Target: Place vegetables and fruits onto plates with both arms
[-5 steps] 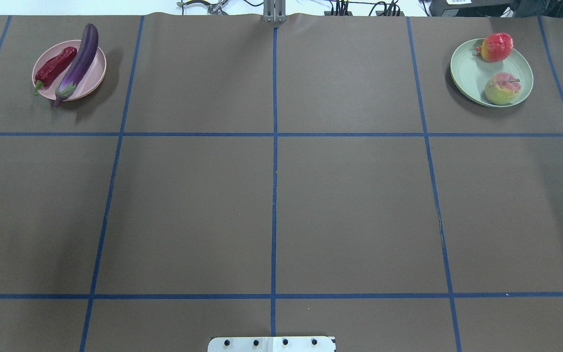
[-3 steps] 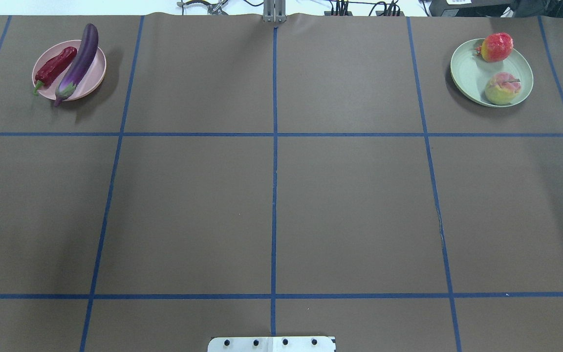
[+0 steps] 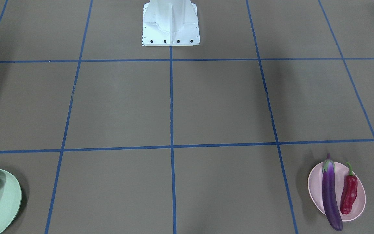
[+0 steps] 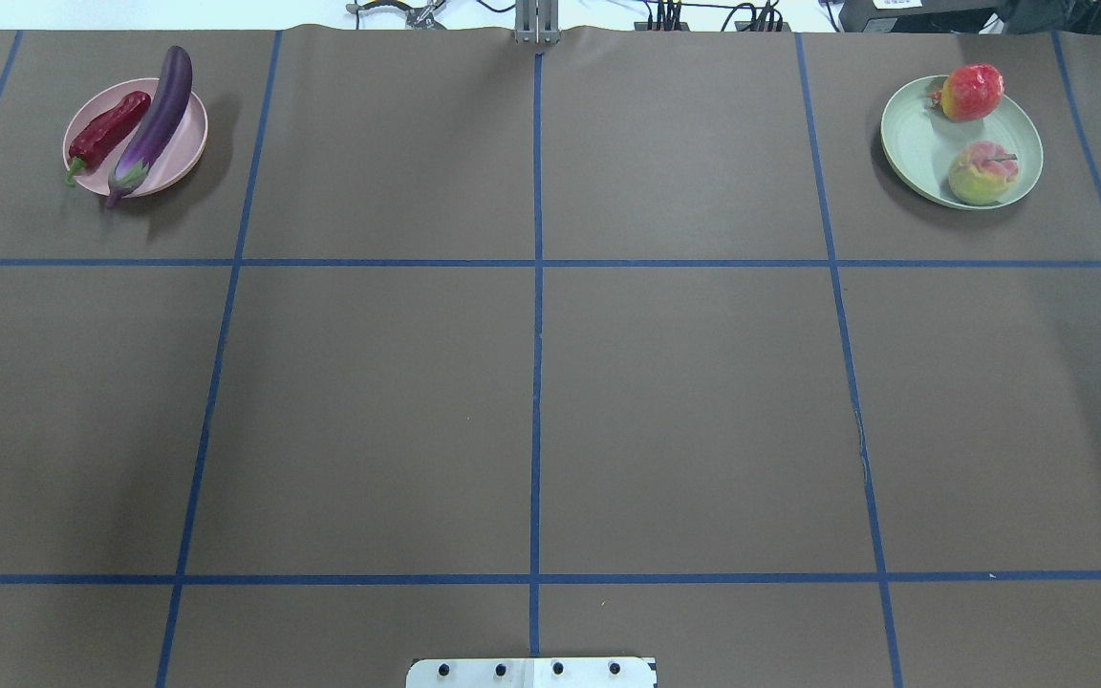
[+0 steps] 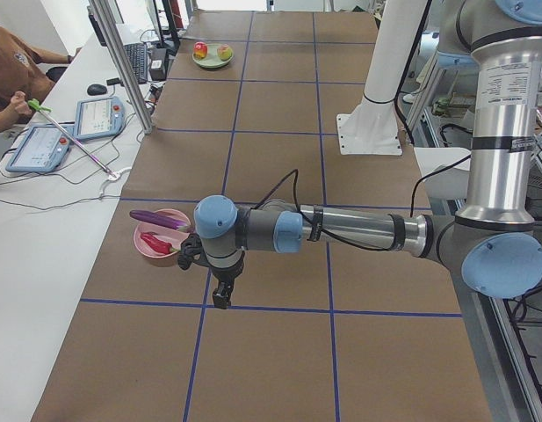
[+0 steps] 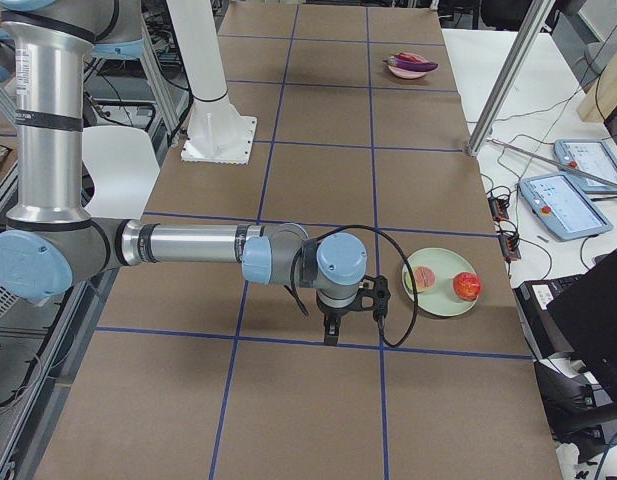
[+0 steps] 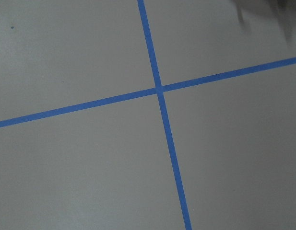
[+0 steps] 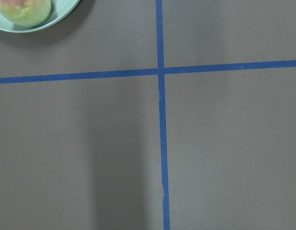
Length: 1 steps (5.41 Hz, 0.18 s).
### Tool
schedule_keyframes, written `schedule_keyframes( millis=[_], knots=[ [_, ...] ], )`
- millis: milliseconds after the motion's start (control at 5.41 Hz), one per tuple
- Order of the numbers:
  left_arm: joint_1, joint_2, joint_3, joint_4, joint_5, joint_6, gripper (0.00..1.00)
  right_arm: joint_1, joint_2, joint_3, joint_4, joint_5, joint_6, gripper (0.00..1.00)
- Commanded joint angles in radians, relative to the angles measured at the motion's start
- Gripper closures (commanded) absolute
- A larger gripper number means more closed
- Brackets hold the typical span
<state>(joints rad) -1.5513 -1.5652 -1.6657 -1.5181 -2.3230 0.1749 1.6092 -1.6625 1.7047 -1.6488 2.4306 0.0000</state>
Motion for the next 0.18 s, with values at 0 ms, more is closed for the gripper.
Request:
schedule_keyframes(
  millis=[0],
  knots=[
    [0.0, -0.002, -0.002, 0.0, 0.001, 0.0, 0.0, 0.0, 0.0, 0.0, 0.0, -0.002, 0.0, 0.0]
  ],
)
